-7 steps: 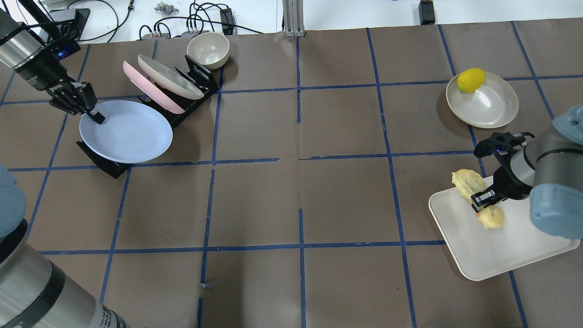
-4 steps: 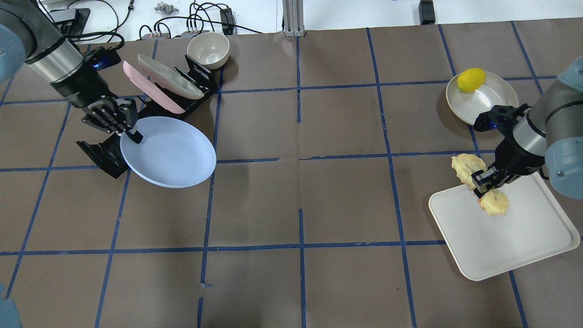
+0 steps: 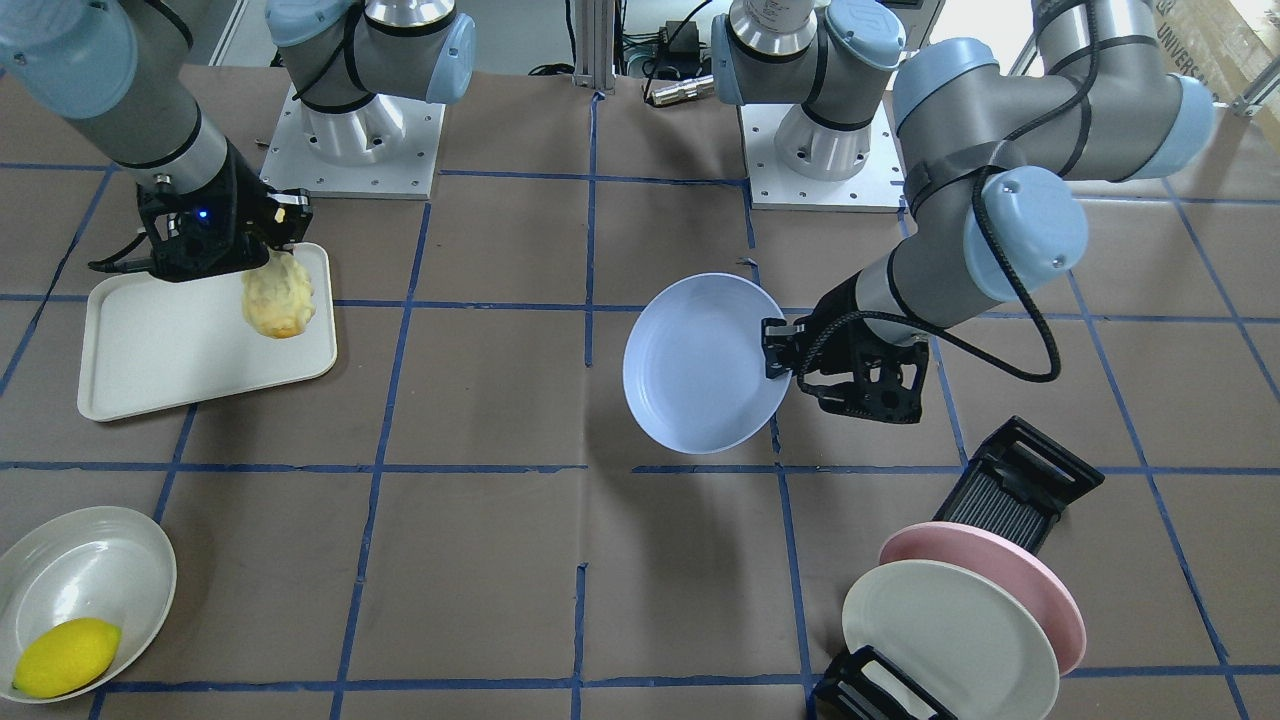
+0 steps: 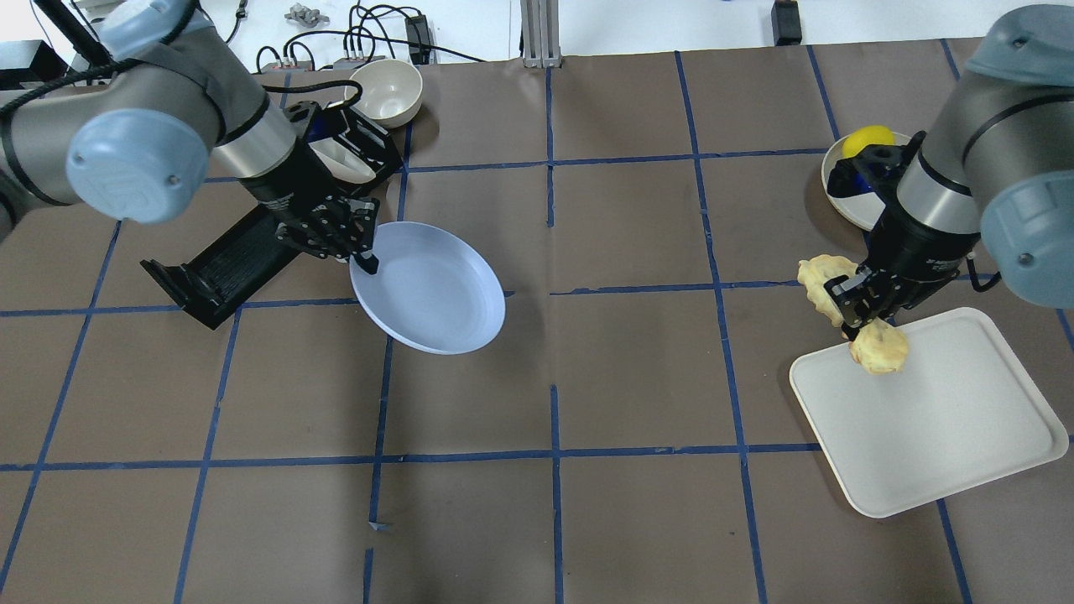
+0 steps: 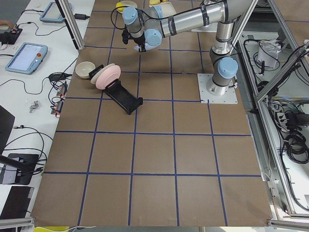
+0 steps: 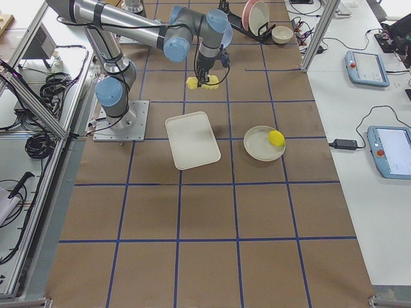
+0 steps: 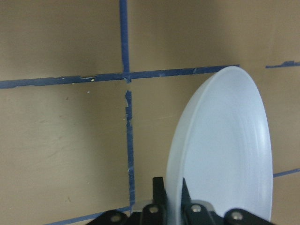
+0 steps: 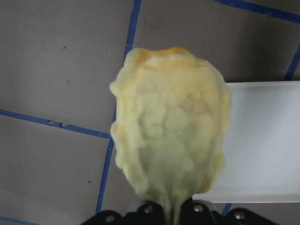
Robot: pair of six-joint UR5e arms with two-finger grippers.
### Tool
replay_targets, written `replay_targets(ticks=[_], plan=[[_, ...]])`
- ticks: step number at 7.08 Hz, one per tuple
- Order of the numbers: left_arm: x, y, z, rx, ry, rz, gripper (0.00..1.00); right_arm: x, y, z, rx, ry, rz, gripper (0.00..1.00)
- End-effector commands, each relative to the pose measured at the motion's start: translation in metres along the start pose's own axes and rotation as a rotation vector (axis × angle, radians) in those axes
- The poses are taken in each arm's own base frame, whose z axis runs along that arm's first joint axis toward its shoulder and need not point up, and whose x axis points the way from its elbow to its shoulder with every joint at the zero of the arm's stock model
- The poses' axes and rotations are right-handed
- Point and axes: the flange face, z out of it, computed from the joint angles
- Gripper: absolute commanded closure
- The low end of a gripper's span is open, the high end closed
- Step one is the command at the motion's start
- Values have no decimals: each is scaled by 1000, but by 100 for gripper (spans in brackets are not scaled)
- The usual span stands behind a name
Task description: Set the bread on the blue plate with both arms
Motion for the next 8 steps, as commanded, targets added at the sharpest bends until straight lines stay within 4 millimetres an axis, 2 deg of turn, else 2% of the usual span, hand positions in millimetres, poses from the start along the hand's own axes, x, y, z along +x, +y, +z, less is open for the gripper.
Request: replay_targets(ticks=[1,2,3,4,5,6,7,8], plan=[[12,-1,38,34,40,16,97,-31,1,-6,-4,13,31,89],[14,-2,51,47,85,8,97,-38,0,-5,-4,15,34,89],[12,-10,78,70,86,11,97,-42,0,-5,-4,19,27,89],[16,-10,107,59,82,27,96,-42,0,-5,-6,18,28,89],[32,-10,122,100,78,42,95,-43,0,-3,-7,18,27,89],[49,-11,122,132,82,7,95,-54,-3,-1,-4,22,5,89],[50,-11,123,131,82,0,94,-79,-17,5,27,33,-53,89],[49,-14,121,138,80,-1,88,-103,-41,28,25,38,-65,89]])
